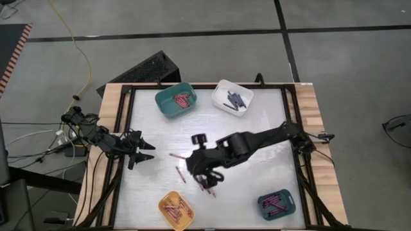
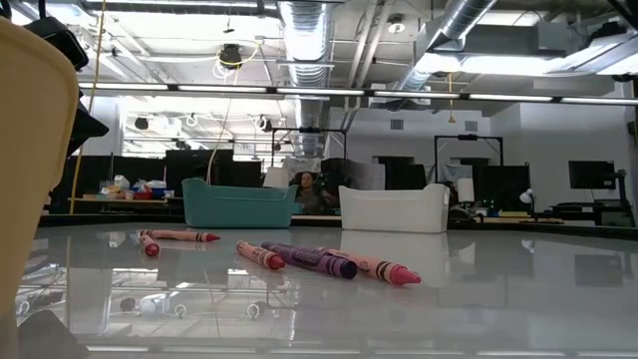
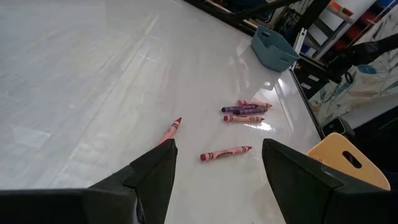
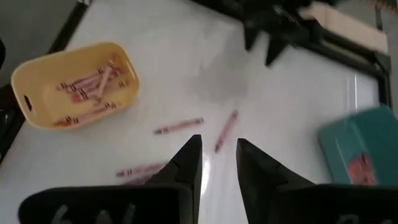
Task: Sort crayons
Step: Put the red crayon into the top green bin
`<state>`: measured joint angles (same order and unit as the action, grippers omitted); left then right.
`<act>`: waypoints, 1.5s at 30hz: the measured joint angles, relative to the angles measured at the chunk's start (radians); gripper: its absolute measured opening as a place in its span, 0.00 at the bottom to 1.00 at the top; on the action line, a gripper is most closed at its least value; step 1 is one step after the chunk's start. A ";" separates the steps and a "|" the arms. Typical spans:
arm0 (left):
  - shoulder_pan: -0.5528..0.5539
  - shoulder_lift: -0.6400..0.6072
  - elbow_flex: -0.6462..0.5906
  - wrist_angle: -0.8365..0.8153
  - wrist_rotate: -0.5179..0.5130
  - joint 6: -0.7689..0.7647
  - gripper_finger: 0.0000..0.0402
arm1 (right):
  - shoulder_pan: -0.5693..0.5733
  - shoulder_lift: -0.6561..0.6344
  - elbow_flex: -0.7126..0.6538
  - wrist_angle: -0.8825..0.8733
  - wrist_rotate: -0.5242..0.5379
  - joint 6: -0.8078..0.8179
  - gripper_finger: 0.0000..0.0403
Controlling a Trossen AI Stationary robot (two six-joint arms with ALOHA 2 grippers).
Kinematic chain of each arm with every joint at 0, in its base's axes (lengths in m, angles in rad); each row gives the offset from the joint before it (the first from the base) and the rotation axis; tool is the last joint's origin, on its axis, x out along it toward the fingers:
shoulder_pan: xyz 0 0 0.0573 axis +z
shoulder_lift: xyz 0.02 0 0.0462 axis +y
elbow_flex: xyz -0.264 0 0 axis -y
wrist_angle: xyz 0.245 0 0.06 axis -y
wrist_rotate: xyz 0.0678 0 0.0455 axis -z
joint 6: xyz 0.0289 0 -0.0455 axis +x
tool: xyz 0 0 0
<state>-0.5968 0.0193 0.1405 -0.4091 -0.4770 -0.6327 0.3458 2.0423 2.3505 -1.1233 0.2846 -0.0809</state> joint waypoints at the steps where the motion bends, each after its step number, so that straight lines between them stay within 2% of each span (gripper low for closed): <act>1: 0.000 0.000 0.000 0.000 0.000 0.000 0.57 | 0.004 0.011 0.000 0.024 -0.002 -0.017 0.24; 6: 0.000 0.000 0.000 0.000 0.000 0.000 0.57 | 0.009 0.068 0.000 0.122 -0.019 -0.054 0.24; 9: 0.000 0.000 0.000 0.000 -0.001 0.000 0.57 | 0.008 0.104 0.000 0.198 -0.062 -0.011 0.24; 13: 0.000 0.000 0.000 0.000 0.000 0.000 0.57 | 0.009 0.150 0.000 0.332 -0.051 0.097 0.24; 17: 0.000 0.000 0.000 0.000 0.000 0.000 0.57 | 0.014 0.200 0.000 0.393 0.064 0.274 0.24; 21: 0.000 0.000 0.000 0.000 0.000 0.000 0.57 | 0.035 0.260 0.000 0.432 0.235 0.318 0.24; 25: 0.000 0.000 0.000 0.000 0.000 0.000 0.57 | 0.051 0.316 0.000 0.417 0.241 0.330 0.24; 29: 0.000 0.000 0.000 0.000 0.000 0.000 0.57 | 0.055 0.355 0.000 0.396 0.255 0.412 0.24; 38: 0.000 0.000 0.000 0.000 0.000 0.000 0.57 | -0.001 0.369 -0.001 0.089 0.459 0.536 0.24; 45: 0.000 0.000 0.000 0.000 0.000 0.000 0.57 | -0.062 0.367 0.000 0.025 0.450 0.478 0.24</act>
<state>-0.5968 0.0196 0.1406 -0.4091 -0.4774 -0.6327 0.2839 2.4088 2.3501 -1.0985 0.7348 0.3969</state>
